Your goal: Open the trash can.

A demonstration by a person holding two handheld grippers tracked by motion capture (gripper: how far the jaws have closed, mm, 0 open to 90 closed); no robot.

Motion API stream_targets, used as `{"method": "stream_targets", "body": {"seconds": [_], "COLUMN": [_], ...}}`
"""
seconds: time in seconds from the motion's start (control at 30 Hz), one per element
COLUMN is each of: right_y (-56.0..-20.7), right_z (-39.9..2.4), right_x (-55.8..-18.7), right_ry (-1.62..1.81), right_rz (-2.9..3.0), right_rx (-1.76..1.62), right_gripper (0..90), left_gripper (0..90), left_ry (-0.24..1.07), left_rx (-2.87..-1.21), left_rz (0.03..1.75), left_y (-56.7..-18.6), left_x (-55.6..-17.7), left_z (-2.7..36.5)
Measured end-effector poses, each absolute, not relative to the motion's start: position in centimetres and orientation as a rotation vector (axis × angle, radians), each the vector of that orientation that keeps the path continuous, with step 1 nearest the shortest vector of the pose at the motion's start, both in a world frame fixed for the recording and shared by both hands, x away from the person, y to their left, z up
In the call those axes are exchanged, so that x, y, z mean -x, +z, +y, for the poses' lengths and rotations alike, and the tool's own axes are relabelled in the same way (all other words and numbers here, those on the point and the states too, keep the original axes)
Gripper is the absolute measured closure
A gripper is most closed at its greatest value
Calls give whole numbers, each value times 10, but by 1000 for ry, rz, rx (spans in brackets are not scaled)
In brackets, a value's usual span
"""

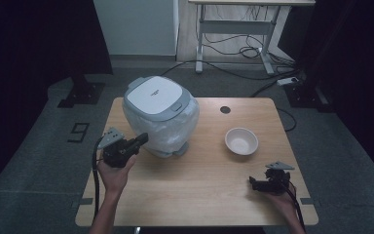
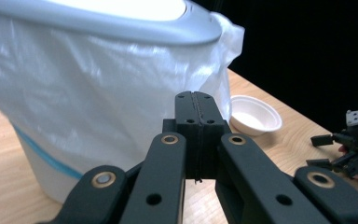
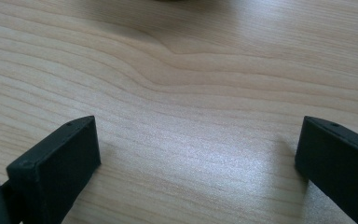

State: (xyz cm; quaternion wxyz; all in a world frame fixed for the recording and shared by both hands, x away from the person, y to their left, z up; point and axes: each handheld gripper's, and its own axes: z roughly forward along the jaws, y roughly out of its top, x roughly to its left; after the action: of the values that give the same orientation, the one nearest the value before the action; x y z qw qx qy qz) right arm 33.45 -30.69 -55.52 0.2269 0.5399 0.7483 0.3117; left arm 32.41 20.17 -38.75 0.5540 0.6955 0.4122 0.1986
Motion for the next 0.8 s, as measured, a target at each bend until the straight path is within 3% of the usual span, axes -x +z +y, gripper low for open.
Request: {"method": "stream_targets", "body": {"seconds": [0.8], "right_y": [-555], "right_z": [-307], "right_x": [-335], "right_ry": [860], "right_rz": [2062], "right_rx": [-1488], "right_gripper": [0], "left_gripper": [900], "left_ry": [467], "left_rx": [-1660], "left_rz": [916], "left_y": [-348], "left_x": [-351], "left_z": [174]}}
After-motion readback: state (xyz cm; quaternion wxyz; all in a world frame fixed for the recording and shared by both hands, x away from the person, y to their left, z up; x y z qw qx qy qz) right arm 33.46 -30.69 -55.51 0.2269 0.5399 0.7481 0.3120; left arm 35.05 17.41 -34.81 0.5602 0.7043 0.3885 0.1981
